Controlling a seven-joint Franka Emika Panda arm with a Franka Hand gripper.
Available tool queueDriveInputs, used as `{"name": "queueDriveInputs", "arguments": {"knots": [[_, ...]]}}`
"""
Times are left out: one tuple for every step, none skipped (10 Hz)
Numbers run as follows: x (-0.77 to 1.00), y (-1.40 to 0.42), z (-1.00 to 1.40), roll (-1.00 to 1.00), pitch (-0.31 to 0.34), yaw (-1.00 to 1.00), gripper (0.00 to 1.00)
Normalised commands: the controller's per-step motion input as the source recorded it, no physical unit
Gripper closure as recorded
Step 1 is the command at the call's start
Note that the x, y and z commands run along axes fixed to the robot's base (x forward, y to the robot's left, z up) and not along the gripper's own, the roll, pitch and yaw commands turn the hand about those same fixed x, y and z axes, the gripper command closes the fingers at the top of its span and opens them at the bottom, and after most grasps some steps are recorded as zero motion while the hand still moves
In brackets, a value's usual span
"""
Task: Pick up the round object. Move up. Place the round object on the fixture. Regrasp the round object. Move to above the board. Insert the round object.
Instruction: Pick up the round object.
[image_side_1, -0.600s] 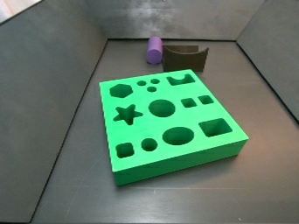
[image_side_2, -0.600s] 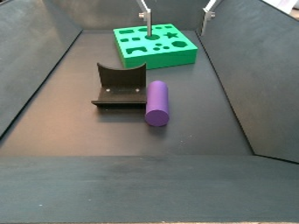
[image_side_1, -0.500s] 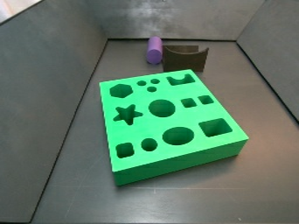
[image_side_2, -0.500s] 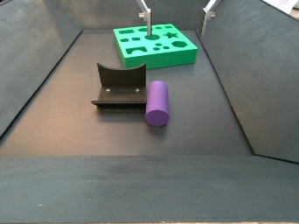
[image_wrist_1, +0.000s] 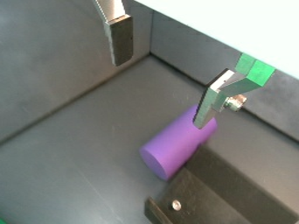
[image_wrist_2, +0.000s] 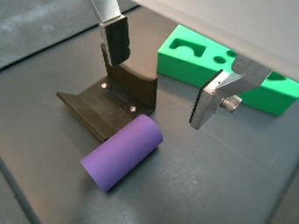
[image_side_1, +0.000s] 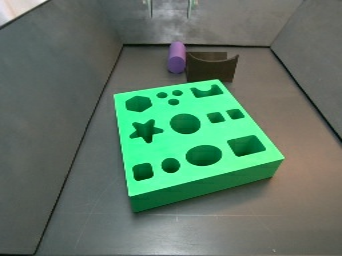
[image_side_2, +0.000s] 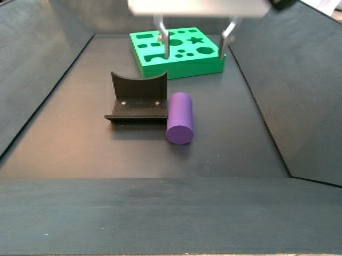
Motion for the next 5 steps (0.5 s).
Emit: {"name": "queueDriveInputs", "arguments": {"knots": [[0.37, 0.0, -0.68, 0.01, -0.077, -0.03, 0.0], [0.22, 0.0, -0.7, 0.02, -0.106, -0.03, 0.0], [0.0, 0.0, -0.02, 0.0, 0.0, 0.0, 0.0], [0.0, 0.0, -0.28, 0.03, 0.0, 0.0, 0.0], [0.0, 0.0, -0.42, 0.01, -0.019, 0.0, 0.0]]}}
